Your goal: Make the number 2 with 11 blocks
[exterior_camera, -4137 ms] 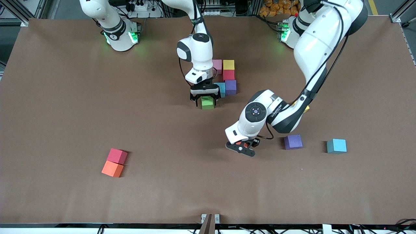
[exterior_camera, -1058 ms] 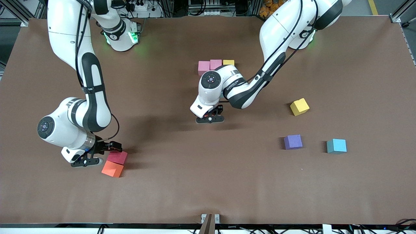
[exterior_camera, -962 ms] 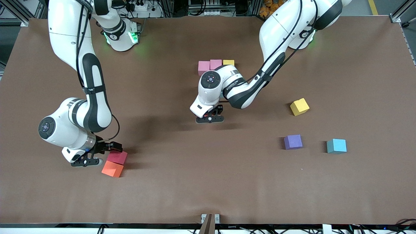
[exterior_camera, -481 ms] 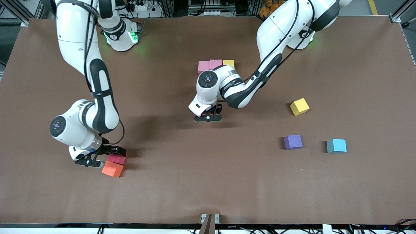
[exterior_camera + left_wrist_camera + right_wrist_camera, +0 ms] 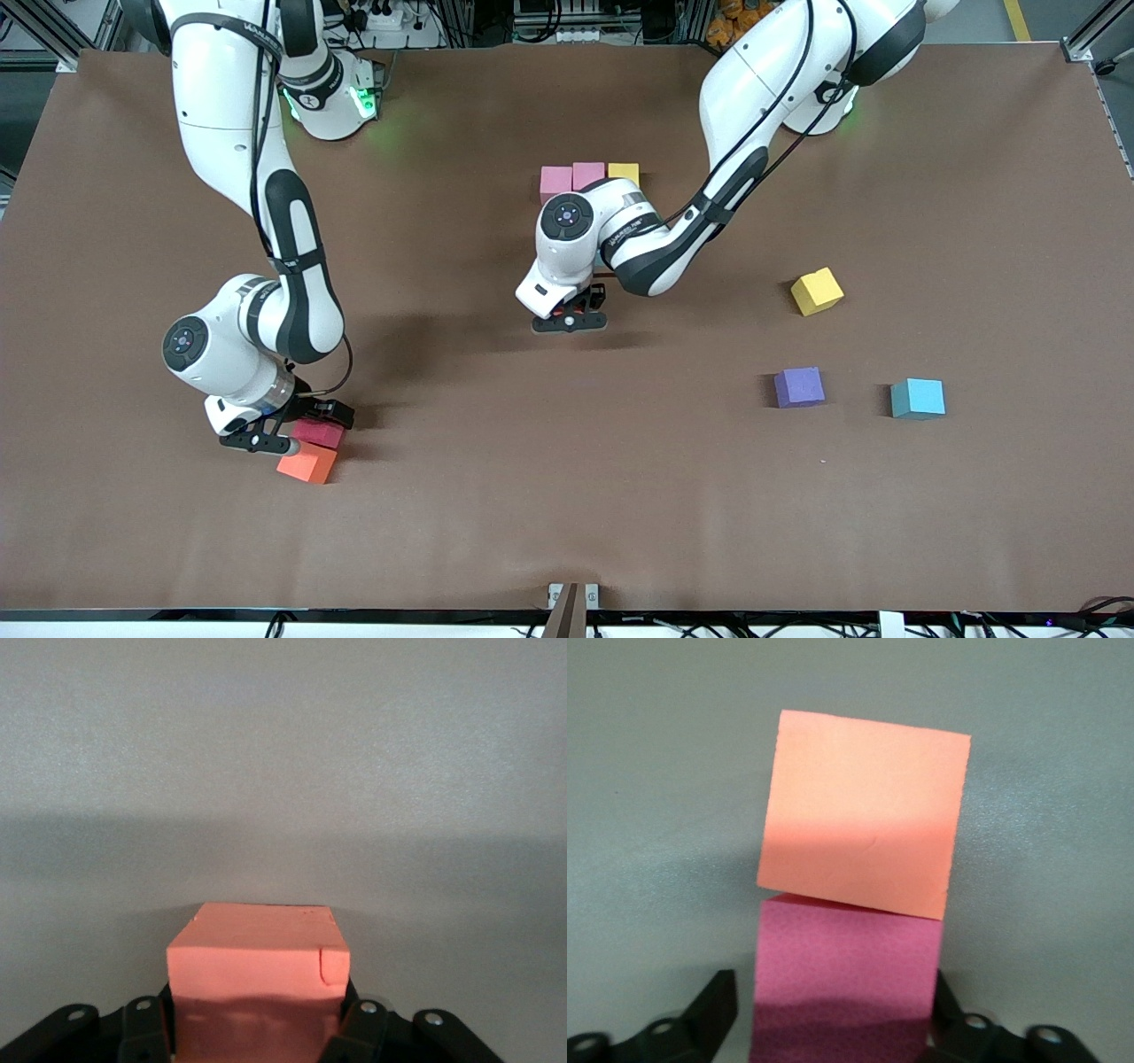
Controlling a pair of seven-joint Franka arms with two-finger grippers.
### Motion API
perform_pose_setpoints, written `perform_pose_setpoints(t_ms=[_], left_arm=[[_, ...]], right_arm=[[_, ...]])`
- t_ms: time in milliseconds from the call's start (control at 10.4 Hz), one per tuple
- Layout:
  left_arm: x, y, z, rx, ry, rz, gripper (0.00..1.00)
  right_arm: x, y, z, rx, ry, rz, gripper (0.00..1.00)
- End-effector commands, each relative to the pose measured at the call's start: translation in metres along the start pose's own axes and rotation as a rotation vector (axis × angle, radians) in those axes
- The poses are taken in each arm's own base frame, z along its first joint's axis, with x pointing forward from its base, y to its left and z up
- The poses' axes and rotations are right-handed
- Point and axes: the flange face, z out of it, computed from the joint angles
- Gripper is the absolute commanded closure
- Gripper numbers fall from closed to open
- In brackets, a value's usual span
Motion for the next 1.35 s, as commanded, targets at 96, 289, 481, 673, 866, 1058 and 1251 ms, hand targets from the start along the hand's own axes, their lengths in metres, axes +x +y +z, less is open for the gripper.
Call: perform_pose_setpoints(t_ms=[96,289,481,673,866,1058,1251], left_arm=[[-0.003,0.001,0.002,0.015,0.018,-0.009,0.42],[-0.004,0.001,0.002,0.016,0.018,-0.010,0.28],[-0.005,0.001,0.004,0.018,0.015,-0.007,0.00],[-0.005,0.001,0.003,0.018,0.016,-0.009,0.00],[-0.004,0.002,-0.002,0.016,0.023,-0.007,0.00],[0.003,0.004,-0.020,0.000,0.044,-0.014,0.00],[0.015,0.003,-0.053,-0.029,0.084,-0.027,0.00]], right_arm=[[-0.004,0.001,0.001,0.012,-0.003,0.006,0.65],[-0.004,-0.003,-0.002,0.018,-0.008,0.003,0.77],[-0.005,-0.013,-0.006,0.027,-0.010,-0.008,0.78],[-0.011,-0.037,-0.015,0.054,-0.037,-0.033,0.78],[-0.017,-0.061,-0.023,0.072,-0.054,-0.052,0.78],[-0.025,-0.084,-0.028,0.088,-0.070,-0.050,0.78],[-0.034,-0.109,-0.030,0.094,-0.075,-0.045,0.77]])
